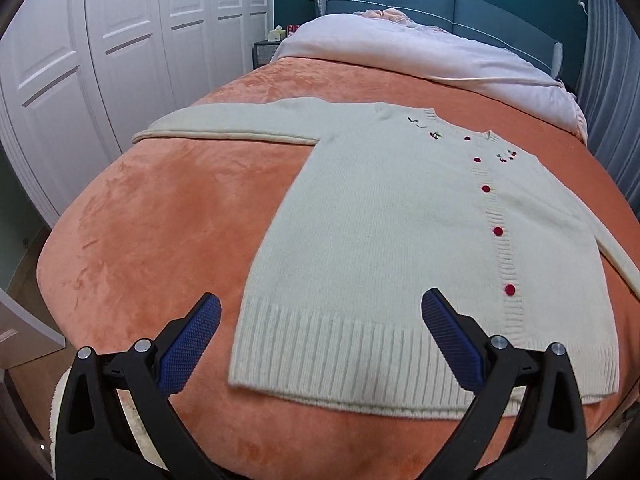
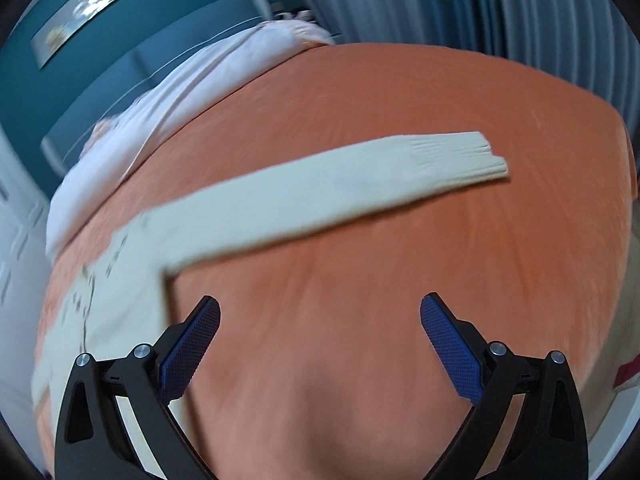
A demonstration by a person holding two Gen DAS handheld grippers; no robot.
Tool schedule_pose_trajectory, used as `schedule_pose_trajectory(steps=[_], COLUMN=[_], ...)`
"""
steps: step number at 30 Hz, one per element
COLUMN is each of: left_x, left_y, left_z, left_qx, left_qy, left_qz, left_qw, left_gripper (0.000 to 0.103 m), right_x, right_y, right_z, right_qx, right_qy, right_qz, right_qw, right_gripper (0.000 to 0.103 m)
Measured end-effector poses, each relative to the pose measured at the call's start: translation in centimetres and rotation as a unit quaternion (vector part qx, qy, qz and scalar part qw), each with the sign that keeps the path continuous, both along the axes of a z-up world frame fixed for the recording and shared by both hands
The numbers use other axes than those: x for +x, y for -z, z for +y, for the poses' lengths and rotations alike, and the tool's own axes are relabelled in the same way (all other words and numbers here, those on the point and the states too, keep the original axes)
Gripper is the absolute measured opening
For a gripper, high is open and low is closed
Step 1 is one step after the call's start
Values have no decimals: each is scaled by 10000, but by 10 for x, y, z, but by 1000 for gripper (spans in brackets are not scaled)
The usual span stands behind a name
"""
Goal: Fold small clothes
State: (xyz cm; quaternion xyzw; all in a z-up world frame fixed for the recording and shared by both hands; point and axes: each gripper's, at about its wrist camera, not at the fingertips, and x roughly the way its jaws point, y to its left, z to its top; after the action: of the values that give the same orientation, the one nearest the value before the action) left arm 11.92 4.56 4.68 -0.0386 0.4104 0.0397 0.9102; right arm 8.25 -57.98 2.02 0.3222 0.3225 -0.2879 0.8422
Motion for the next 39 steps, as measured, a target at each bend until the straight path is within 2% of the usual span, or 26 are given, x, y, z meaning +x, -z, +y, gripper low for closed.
schedule_pose_trajectory(steps=[5, 8, 9, 10, 12, 14, 16, 18, 20, 21, 23, 24, 26, 28, 29, 32, 34, 36, 38, 39], left_x=[27, 40, 44, 49, 57, 65, 77, 88, 102, 108, 120, 126, 142, 155, 160, 171, 174, 174, 172, 171], left_y=[13, 19, 20, 21, 20, 17, 11, 3, -7, -12, -19, -21, -20, -15, -12, -9, -8, -8, -7, -7], left_z=[-16, -25, -27, -29, -30, -28, -24, -17, -8, -4, 4, 6, 8, 4, 0, -24, -44, -58, -64, -63], left_qx=[49, 91, 104, 110, 64, 2, -74, -199, -418, -533, -786, -902, -1199, -1461, -1560, -1494, -1253, -1088, -1080, -1087], left_qy=[-18, 30, 46, 53, 74, 75, 50, 20, -41, -77, -131, -135, -92, -4, 81, 385, 566, 684, 717, 718], left_qz=[172, 221, 229, 227, 199, 130, 29, -93, -196, -237, -303, -283, -123, 50, 86, 72, 13, -35, -65, -57], left_qw=[9998, 9997, 9997, 9997, 9998, 9999, 10000, 9998, 9989, 9983, 9964, 9954, 9927, 9893, 9877, 9880, 9905, 9917, 9915, 9915], left_gripper=[98, 98, 98, 98, 98, 98, 98, 98, 98, 98, 98, 98, 98, 98, 98, 98, 98, 98, 98, 98], right_x=[27, 36, 42, 49, 67, 85, 113, 144, 175, 186, 214, 219, 221, 214, 205, 182, 168, 176, 189, 201], right_y=[39, 44, 43, 43, 37, 1, -41, -78, -102, -104, -87, -73, -39, -23, -19, -10, -10, -14, -11, -12], right_z=[-57, -60, -64, -66, -63, -37, 6, 72, 157, 193, 275, 303, 341, 340, 332, 276, 249, 238, 240, 245], right_qx=[613, 418, 452, 541, 707, 201, -222, -560, -957, -1085, -1420, -1619, -1905, -1617, -1415, -687, -398, -204, 13, 194], right_qy=[458, 647, 602, 556, 405, 42, -798, -1907, -3130, -3626, -4626, -4864, -5069, -5062, -4994, -4400, -4031, -3872, -3893, -3939], right_qz=[-85, -329, -428, -473, -645, -1013, -1392, -1691, -1769, -1704, -1204, -916, -416, -257, -255, -307, -333, -314, -391, -446], right_qw=[9970, 9965, 9962, 9959, 9946, 9946, 9868, 9654, 9282, 9098, 8668, 8537, 8397, 8467, 8544, 8948, 9137, 9212, 9203, 9178], right_gripper=[98, 97, 84, 53, 12, 12, 12, 12, 12, 14, 23, 37, 38, 38, 38, 46, 49, 51, 51, 56])
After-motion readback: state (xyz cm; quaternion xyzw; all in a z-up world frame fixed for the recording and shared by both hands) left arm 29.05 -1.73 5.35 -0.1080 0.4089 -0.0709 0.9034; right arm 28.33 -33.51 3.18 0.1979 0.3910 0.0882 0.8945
